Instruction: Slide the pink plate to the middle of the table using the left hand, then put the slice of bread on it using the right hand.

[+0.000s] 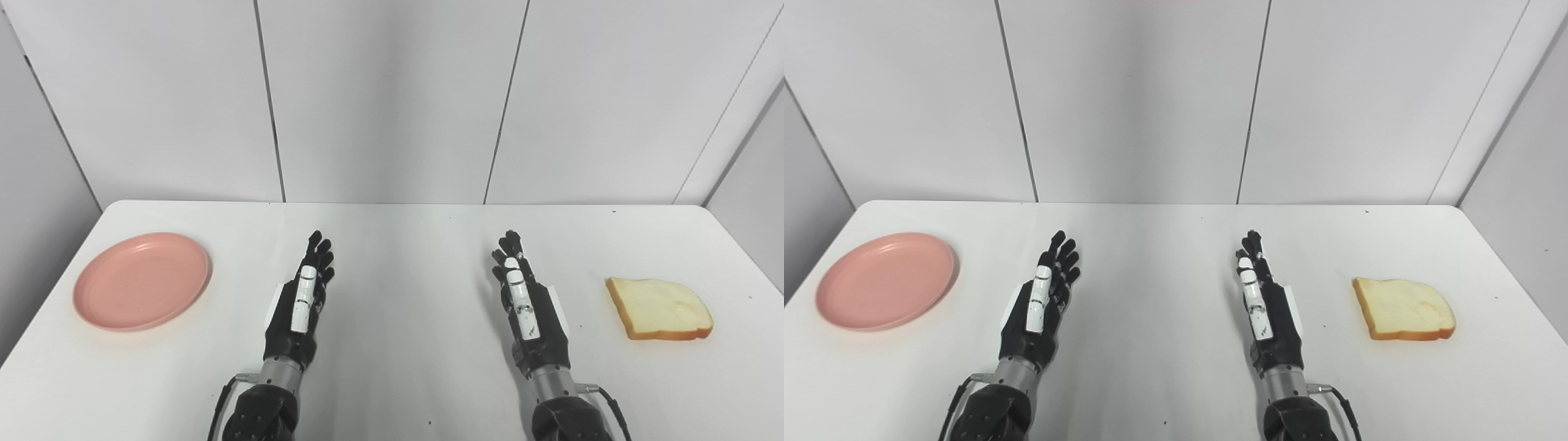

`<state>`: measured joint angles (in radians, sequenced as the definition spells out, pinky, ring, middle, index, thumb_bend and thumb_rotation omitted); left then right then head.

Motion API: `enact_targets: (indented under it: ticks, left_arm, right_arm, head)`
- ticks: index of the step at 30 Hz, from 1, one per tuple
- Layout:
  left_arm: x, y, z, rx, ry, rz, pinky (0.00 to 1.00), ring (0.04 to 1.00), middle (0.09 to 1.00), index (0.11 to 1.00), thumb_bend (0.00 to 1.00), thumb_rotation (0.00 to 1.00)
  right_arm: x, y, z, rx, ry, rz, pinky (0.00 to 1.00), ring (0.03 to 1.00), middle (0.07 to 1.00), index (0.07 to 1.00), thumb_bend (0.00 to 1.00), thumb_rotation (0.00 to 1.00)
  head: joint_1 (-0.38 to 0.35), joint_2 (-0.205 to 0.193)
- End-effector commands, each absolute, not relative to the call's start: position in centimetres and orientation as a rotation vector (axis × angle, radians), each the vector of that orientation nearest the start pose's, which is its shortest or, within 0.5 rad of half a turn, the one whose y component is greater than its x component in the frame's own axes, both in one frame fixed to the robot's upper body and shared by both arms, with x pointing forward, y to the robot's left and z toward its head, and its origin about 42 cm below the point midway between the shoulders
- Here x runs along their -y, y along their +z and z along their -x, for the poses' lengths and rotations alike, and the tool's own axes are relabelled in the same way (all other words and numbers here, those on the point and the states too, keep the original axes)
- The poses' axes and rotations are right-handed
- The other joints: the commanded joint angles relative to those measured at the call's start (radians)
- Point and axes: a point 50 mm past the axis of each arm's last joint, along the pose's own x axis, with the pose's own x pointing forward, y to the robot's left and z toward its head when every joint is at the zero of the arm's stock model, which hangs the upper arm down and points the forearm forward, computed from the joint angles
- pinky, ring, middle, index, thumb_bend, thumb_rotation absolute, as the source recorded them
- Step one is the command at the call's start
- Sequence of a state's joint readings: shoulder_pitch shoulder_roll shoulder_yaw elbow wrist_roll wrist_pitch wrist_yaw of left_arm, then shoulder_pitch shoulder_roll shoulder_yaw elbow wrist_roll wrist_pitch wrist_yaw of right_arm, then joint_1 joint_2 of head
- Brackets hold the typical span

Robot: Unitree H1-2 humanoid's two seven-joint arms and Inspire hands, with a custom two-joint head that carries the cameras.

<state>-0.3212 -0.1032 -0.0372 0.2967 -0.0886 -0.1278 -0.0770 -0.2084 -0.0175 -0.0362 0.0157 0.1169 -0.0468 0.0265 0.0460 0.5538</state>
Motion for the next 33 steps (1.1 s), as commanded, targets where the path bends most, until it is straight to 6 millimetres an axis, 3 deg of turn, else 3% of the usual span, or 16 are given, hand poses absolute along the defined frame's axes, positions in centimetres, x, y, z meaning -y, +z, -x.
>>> enact_targets:
  ticks: [1,27,32,33]
  left_arm:
    - [-12.73,13.89,-38.12,0.189,-0.222,0.169,1.00,1.000,1.000,1.000,0.66,1.00]
    - [-12.75,13.92,-38.12,0.186,-0.220,0.164,1.00,1.000,1.000,1.000,0.65,1.00]
    - [-12.78,14.08,-38.11,0.187,-0.220,0.168,1.00,1.000,1.000,1.000,0.65,1.00]
    - [-12.80,14.20,-38.16,0.187,-0.220,0.169,1.00,1.000,1.000,1.000,0.66,1.00]
  right_arm:
    - [20.41,17.83,-35.33,0.305,0.062,-0.108,1.00,0.974,0.987,0.991,0.54,0.91]
    - [20.45,17.30,-35.55,0.267,0.087,-0.123,1.00,0.988,0.992,0.998,0.56,0.89]
    - [20.68,17.23,-35.57,0.266,0.090,-0.120,1.00,0.991,0.997,1.000,0.54,0.90]
    - [20.82,17.18,-35.56,0.265,0.088,-0.118,1.00,0.990,0.996,0.999,0.54,0.90]
  head:
    - [0.000,0.001]
    - [-0.001,0.000]
    - [0.027,-0.010]
    - [0.065,-0.020]
